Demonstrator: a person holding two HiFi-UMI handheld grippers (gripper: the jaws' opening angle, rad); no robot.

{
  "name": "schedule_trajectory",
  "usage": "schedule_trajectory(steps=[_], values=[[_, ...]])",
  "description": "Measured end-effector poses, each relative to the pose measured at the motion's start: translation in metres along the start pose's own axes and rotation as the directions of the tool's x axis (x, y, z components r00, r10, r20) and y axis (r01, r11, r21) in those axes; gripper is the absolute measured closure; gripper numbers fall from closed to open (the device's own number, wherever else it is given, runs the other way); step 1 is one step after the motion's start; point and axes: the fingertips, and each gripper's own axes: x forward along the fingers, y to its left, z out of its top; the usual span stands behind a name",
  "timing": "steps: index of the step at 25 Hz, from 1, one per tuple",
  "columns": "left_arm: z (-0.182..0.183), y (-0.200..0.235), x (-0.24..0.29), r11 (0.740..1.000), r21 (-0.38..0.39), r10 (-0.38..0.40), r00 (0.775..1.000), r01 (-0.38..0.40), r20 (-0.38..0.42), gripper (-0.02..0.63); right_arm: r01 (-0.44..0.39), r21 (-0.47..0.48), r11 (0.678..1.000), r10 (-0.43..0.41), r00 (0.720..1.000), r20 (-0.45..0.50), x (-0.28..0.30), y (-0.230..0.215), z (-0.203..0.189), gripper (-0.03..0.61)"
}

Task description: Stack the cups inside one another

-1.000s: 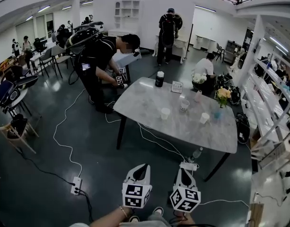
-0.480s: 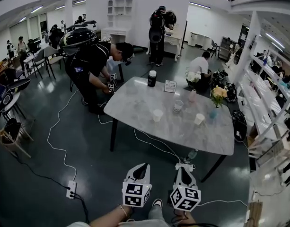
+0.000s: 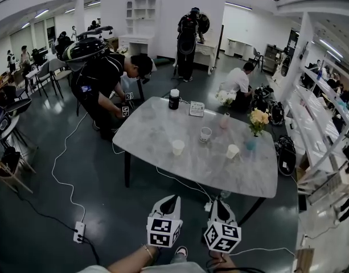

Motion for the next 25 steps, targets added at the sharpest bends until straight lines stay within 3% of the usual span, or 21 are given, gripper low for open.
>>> schedule_trajectory(steps=[9, 25], values=[[0.003, -0.021, 0.056, 1.0, 0.003, 0.009, 1.0, -0.009, -0.019, 0.611, 0.013, 0.014, 1.0, -0.013, 1.0, -0.016, 0.034, -0.053, 0.013, 0.572], [0.009, -0.031, 0.139, 0.997, 0.004, 0.072, 0.997, -0.072, -0.037, 0.611, -0.043, 0.016, 0.999, 0.043, 0.998, -0.041, 0.105, -0.114, 0.028, 0.572]])
